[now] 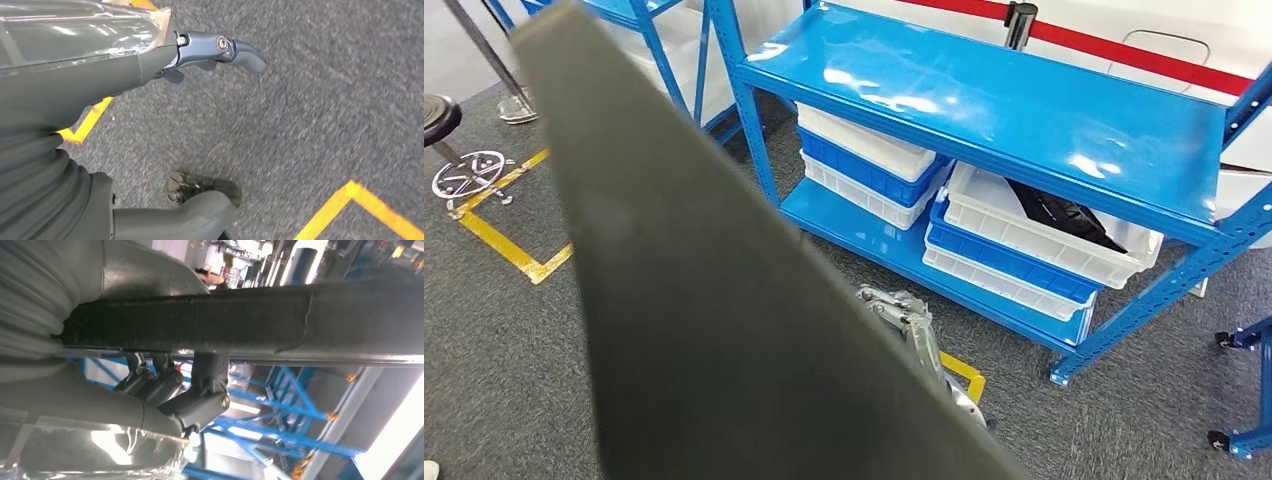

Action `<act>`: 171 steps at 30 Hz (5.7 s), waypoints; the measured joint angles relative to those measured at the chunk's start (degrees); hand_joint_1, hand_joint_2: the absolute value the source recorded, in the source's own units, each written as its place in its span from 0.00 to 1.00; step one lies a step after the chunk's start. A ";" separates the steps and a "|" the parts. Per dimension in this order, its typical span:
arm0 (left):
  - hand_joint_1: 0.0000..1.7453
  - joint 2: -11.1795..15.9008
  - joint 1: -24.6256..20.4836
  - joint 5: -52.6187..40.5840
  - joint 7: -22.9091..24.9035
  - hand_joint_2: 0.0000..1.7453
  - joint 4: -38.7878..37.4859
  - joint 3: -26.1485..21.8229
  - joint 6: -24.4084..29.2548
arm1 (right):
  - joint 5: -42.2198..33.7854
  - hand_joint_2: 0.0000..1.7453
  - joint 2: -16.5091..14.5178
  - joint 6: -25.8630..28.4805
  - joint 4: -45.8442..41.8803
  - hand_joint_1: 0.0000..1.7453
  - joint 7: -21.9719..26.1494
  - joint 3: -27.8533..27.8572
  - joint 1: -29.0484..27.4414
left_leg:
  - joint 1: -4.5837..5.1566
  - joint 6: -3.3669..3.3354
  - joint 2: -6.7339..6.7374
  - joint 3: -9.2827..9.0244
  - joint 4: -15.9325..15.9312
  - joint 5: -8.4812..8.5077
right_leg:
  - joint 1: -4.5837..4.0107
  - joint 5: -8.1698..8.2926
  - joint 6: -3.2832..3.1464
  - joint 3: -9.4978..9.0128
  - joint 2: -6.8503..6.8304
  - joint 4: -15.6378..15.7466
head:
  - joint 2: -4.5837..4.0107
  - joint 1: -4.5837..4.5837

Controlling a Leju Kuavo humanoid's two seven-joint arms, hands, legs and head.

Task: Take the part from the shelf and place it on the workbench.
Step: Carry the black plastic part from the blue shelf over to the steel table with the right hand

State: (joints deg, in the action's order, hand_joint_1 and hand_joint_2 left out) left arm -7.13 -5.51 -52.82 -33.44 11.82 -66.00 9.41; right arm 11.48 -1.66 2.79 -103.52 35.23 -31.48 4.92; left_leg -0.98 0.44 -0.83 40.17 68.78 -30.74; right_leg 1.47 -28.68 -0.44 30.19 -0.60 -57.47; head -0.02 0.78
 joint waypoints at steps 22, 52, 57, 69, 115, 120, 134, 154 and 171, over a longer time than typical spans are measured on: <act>0.00 -0.90 -2.16 -0.03 -0.05 1.00 0.07 2.57 1.29 | -1.89 1.00 0.00 -1.75 -2.52 1.00 3.80 8.04 -0.39 | 0.49 -2.86 -3.78 -6.47 -12.00 6.16 | -0.19 -2.07 3.05 2.80 1.73 -5.65 | 0.00 -0.75; 0.00 0.91 -2.11 -0.38 -0.54 1.00 0.07 1.61 -2.14 | -4.27 1.00 0.43 1.85 1.71 1.00 4.70 6.13 1.90 | 0.61 -3.08 -3.87 -6.17 -12.06 6.40 | -0.29 -3.03 2.62 4.67 1.46 -8.42 | 0.00 -0.49; 0.00 1.09 -1.72 -0.39 -0.53 1.00 0.09 1.61 -2.13 | -4.27 1.00 0.77 1.87 1.73 1.00 4.70 5.71 1.96 | 0.40 -1.39 -6.16 -5.13 -10.96 6.05 | -0.24 0.03 1.34 1.38 2.43 -1.09 | -0.01 -0.45; 0.00 1.76 -2.81 -0.96 -1.81 1.00 0.27 1.69 -6.05 | -4.61 1.00 0.73 3.23 0.24 1.00 2.92 5.49 1.97 | 1.29 -2.20 3.79 -4.05 -7.89 5.01 | -1.68 -0.56 -0.84 0.59 -4.17 -0.84 | -0.01 0.13; 0.00 1.80 -0.31 6.61 -5.30 1.00 0.43 -3.17 -17.41 | -5.41 1.00 -1.48 -2.95 3.82 1.00 2.92 7.02 3.00 | 0.92 -2.47 -4.74 -6.06 -11.02 5.59 | -0.08 0.32 2.44 3.71 2.53 -3.44 | -0.01 -0.49; 0.00 1.94 0.14 6.40 -5.11 1.00 0.44 -3.16 -16.83 | -5.47 1.00 -1.51 -2.95 3.77 1.00 2.96 7.03 2.92 | 0.58 -1.39 -5.03 -4.96 -9.53 4.62 | -0.23 0.84 0.32 2.73 1.73 -1.98 | -0.01 -0.30; 0.00 1.95 -0.23 6.27 -4.46 1.00 0.49 -3.16 -12.67 | -6.18 1.00 -1.54 -2.94 3.91 1.00 3.54 7.04 2.35 | 1.79 -3.28 3.09 -5.01 -10.50 5.29 | -1.73 -0.68 -0.19 1.22 -5.48 -1.30 | 0.01 0.25; 0.00 1.68 -0.12 4.44 -2.82 1.00 0.51 -3.14 -7.31 | -6.30 1.00 -1.84 -2.92 4.92 1.00 3.55 7.01 2.99 | 0.05 0.04 -0.13 0.09 0.66 -0.59 | 0.20 0.53 -0.01 2.54 0.76 -2.41 | -0.01 -0.08; 0.00 1.53 -0.40 3.91 -2.61 1.00 0.51 -3.14 -6.38 | -6.18 1.00 -2.28 -2.93 5.56 1.00 2.82 6.75 4.03 | 0.52 -2.98 -0.90 -5.82 -11.16 5.97 | -0.79 -6.54 0.84 9.00 0.23 -17.18 | 0.01 -0.50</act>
State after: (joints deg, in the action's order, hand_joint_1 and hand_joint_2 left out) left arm -5.60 -5.91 -48.91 -36.04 12.33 -69.13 3.03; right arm 5.31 -3.93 -0.14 -97.96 38.05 -24.72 8.95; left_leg -0.46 -2.53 -1.73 34.35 57.62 -24.77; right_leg 0.68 -35.22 0.40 39.19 -0.37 -74.66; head -0.01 0.28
